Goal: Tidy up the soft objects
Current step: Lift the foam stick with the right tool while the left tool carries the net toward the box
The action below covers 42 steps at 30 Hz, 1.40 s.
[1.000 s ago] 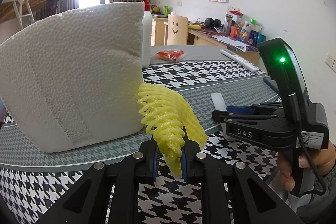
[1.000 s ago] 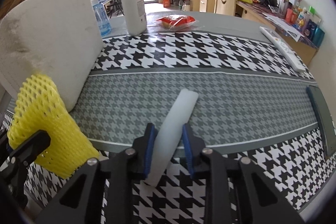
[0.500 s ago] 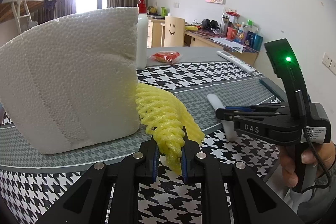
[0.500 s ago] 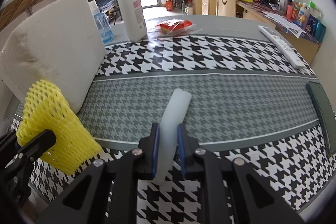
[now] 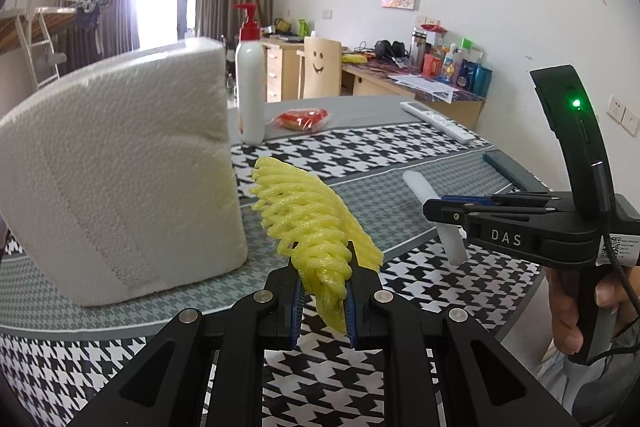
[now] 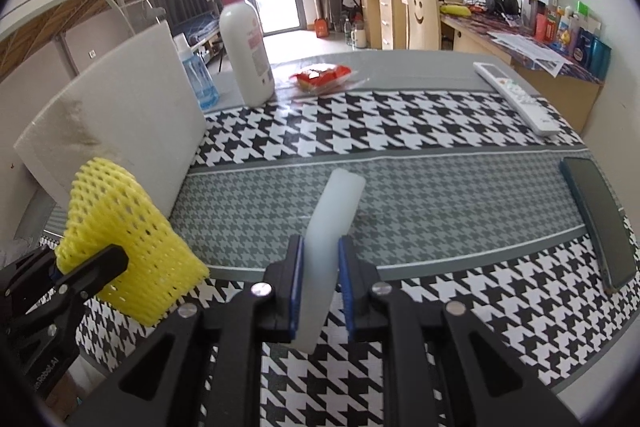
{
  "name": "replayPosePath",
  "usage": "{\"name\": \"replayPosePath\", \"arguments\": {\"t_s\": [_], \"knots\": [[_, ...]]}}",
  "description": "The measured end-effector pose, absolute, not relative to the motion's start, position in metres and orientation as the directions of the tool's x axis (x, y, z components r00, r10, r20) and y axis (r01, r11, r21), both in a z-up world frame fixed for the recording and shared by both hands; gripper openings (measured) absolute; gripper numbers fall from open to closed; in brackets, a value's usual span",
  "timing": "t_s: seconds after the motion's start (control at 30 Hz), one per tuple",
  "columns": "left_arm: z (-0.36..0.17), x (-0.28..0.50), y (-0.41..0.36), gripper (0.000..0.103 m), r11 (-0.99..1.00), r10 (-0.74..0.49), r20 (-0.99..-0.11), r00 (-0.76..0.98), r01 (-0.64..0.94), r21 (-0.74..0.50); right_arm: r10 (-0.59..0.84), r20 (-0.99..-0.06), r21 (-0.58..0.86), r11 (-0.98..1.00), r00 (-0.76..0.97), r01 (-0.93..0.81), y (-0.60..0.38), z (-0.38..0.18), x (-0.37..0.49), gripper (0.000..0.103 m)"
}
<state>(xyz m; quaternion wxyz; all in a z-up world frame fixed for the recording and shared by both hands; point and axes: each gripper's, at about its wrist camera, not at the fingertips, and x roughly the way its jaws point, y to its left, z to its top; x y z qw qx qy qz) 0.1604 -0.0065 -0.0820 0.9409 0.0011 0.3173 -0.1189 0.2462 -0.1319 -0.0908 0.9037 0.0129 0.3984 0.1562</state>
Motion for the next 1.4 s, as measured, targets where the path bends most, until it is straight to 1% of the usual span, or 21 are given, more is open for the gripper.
{"name": "replayPosePath", "arguments": {"t_s": [0.4,0.73,1.4], "knots": [[-0.061,0.155,-0.015,0.018,0.971,-0.216,-0.565,0.796,0.233,-0.043,0.319,-0.646,0.157,0.944,0.693,-0.289,-0.145,-0.064,0.229,0.021],[-0.038,0.155,-0.022,0.018,0.971,-0.208,-0.512,0.834,0.239,-0.005,0.331,-0.593,0.154,0.941,0.734,-0.3,-0.153,-0.046,0.22,0.021],[0.0,0.145,-0.028,0.018,0.967,-0.22,-0.422,0.879,0.253,0.025,0.352,-0.483,0.137,0.935,0.802,-0.327,-0.164,-0.01,0.197,0.021]]}}
